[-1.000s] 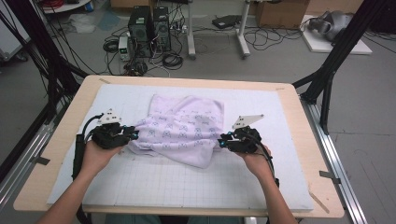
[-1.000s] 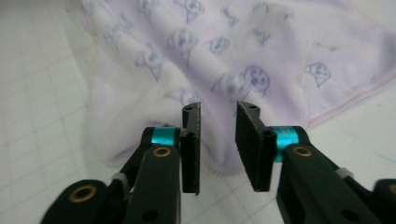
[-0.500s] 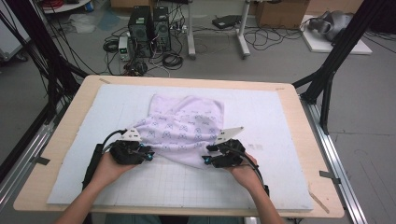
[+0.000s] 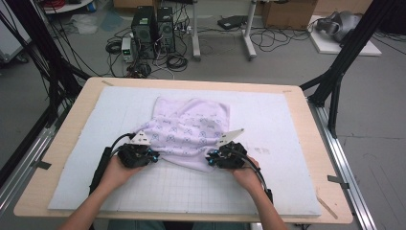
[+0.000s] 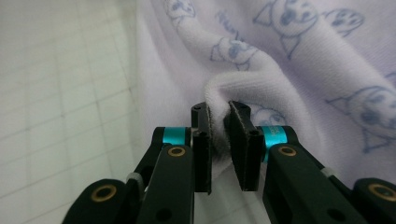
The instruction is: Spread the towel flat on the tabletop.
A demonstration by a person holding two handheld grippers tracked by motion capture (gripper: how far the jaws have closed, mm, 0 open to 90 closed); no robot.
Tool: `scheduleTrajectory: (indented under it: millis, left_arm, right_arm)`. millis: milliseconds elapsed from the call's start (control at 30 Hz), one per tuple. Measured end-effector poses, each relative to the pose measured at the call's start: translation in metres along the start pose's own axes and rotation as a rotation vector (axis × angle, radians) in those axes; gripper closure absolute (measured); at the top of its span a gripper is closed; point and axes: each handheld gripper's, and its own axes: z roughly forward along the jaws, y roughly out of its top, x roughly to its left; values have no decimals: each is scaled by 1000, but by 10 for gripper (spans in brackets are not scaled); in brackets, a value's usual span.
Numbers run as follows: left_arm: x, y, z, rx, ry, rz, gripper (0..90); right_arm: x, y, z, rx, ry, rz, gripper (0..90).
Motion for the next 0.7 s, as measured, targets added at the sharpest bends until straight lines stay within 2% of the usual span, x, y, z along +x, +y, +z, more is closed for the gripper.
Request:
scheduleTrajectory:
  millis: [100, 333, 433, 500, 567, 600, 633, 700]
  left_arm:
    - [-3, -3, -19, -40, 5, 3, 859]
    - [-4, -8, -61, -84, 44, 20, 861]
    - [-5, -11, -76, -93, 54, 24, 862]
    - [-6, -15, -84, -95, 56, 26, 862]
    - [-6, -19, -90, -101, 40, 25, 861]
    - [-7, -21, -92, -103, 29, 22, 858]
    - [-7, -22, -94, -106, 22, 22, 850]
    - [-5, -24, -95, -106, 17, 16, 750]
  right_arm:
    - [1, 1, -15, -39, 2, 6, 800]
    - [8, 1, -49, -94, 7, 7, 800]
    - [12, 2, -59, -107, 22, 5, 800]
    - [14, 3, -65, -115, 58, 9, 796]
    - [16, 4, -69, -126, 132, 21, 763]
    - [17, 4, -70, -132, 129, 7, 719]
    - [18, 4, -72, -141, 122, 15, 697]
    - [17, 3, -74, -165, 108, 23, 669]
